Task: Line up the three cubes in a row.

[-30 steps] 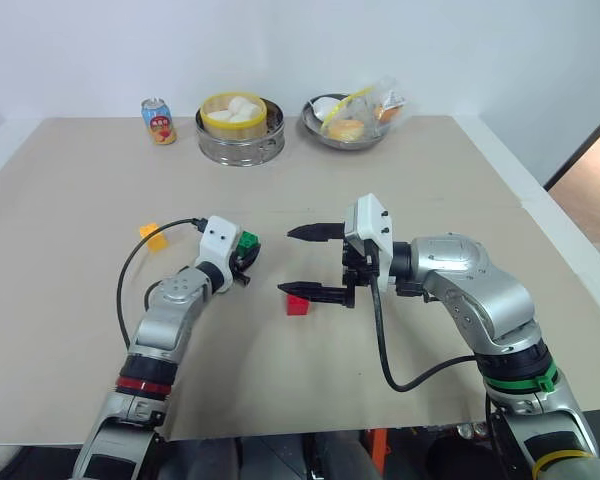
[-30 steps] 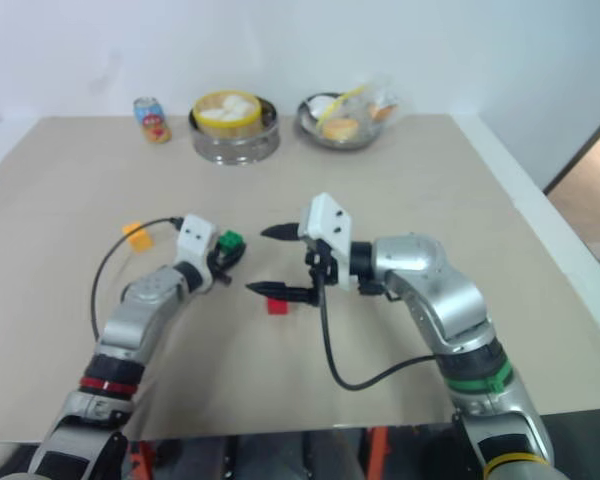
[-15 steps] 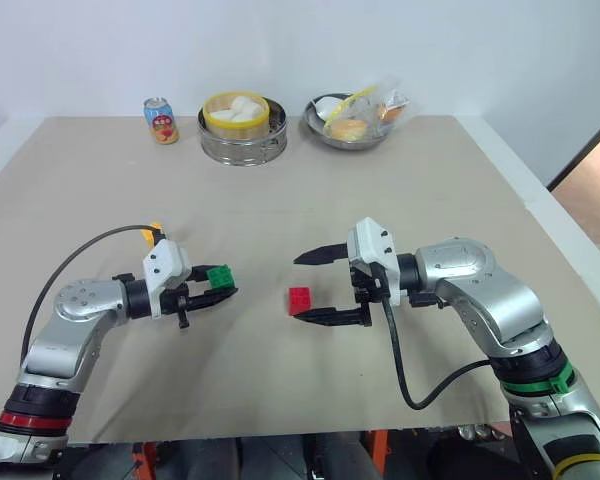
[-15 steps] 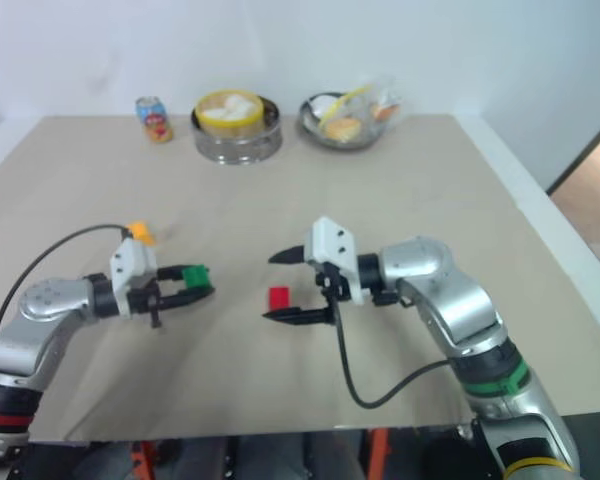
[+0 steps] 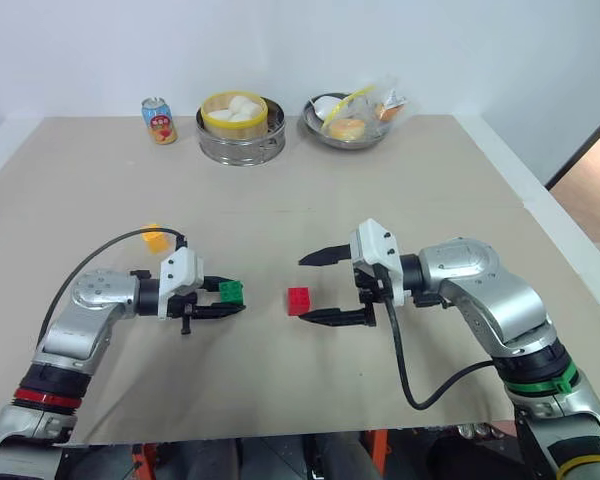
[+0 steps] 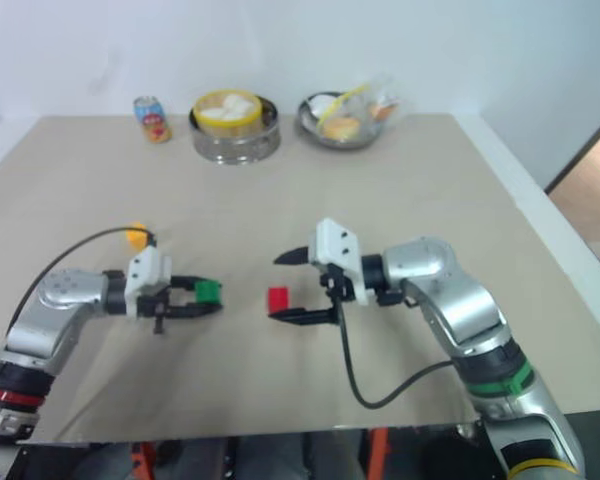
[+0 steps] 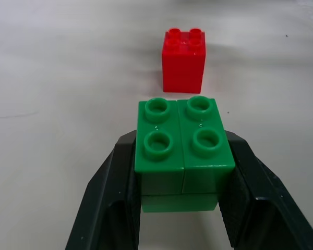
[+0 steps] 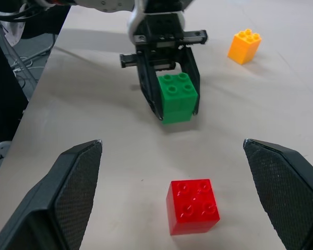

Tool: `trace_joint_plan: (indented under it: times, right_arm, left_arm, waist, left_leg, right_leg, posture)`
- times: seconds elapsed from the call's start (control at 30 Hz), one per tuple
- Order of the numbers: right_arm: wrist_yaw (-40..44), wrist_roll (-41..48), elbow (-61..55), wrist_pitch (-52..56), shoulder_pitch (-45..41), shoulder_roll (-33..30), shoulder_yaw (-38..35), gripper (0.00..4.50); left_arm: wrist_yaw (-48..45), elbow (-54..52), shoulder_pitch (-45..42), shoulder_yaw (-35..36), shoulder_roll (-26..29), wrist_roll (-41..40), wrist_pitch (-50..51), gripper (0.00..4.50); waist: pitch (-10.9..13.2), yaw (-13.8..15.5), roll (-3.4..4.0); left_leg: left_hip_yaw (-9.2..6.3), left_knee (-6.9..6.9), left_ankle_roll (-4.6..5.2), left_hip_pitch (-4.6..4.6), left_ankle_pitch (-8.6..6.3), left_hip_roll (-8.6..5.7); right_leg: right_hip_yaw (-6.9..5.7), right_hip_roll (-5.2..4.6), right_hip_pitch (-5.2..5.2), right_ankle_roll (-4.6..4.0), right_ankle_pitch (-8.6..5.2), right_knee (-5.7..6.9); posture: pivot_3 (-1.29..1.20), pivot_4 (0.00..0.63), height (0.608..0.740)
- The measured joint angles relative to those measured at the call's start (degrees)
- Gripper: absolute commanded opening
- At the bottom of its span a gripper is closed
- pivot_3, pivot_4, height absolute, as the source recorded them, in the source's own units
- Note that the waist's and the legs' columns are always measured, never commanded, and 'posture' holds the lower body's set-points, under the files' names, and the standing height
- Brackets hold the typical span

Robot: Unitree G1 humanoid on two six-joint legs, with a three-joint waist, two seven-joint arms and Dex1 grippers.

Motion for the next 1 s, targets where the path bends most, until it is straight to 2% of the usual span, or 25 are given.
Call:
trace_joint_plan:
  times: [0.37, 1.0]
  right_arm:
    - [-1.6, 0.9, -3.9, 2.3, 2.2, -1.7, -0.8, 4.5]
    - [-3.3, 2.1, -5.8, 3.7, 3.5, -3.1, -1.2, 4.5]
  left_arm:
    - [-3.8, 8.1, -4.4, -2.5, -2.3, 2.6, -4.1, 1.35]
    - [-5.0, 12.4, -6.1, -3.2, -5.4, 5.2, -7.4, 1.35]
  waist:
    - [0.0, 0.0, 0.0]
    - [0.0, 0.0, 0.0]
  left_leg:
    - [0.02, 0.01, 0.0, 0.0, 0.0, 0.0]
    - [0.04, 0.47, 0.02, -0.18, -0.01, -0.01]
  right_leg:
    - [0.05, 0.03, -0.01, 0.04, 0.03, 0.0]
    - [0.13, 0.0, 0.02, 0.3, 0.2, 0.01]
  posture:
    - [0.0, 0.15, 0.74]
    - [0.0, 0.15, 0.74]
